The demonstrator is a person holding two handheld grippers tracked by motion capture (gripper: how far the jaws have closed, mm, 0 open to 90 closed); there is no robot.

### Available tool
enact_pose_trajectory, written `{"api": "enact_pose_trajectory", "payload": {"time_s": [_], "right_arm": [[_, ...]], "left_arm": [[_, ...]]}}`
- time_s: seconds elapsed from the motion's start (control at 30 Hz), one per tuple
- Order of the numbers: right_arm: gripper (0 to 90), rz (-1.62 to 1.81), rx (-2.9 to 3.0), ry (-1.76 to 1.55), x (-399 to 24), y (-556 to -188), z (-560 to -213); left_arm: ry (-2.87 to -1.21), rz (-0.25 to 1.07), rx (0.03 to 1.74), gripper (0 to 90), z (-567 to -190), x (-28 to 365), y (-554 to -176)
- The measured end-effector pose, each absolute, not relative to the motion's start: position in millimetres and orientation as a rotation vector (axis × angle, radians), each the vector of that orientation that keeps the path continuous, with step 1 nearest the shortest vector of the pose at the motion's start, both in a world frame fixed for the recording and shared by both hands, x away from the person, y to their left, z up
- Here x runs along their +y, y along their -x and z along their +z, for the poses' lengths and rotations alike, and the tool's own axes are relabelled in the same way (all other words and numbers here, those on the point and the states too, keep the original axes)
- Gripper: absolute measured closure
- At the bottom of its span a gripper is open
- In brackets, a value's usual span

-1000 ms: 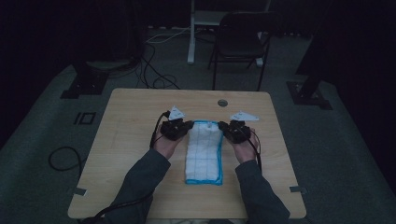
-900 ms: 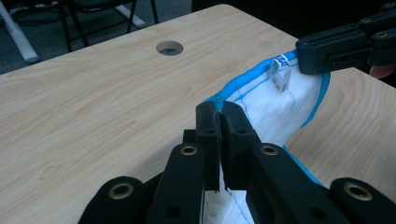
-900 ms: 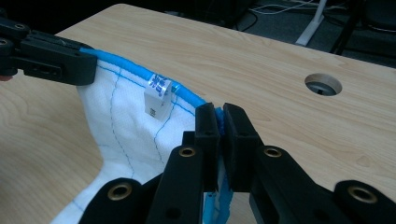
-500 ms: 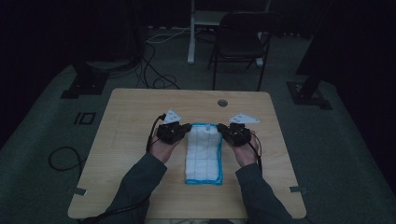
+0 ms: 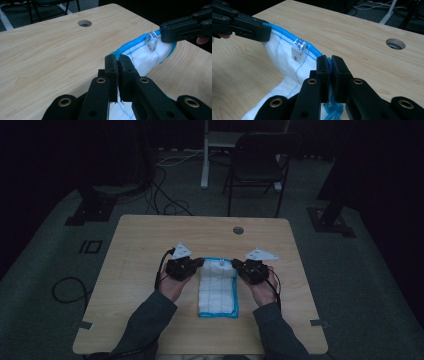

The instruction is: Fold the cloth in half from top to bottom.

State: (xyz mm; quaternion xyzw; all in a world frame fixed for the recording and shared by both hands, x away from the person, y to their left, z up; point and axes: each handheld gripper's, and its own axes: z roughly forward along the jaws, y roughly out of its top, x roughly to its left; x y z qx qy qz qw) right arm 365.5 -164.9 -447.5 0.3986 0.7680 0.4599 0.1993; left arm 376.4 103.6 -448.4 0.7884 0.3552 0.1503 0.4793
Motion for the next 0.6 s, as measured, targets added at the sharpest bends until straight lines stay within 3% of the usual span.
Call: {"api": "enact_pose_trajectory", "payload": {"time_s": [0.6], "right_arm": [[86.1,1.304,2.163,-1.128,-167,-352,-459]], "left_arm": [[-1.907,0.338,0.868,87.3,-460,106,-357]]}}
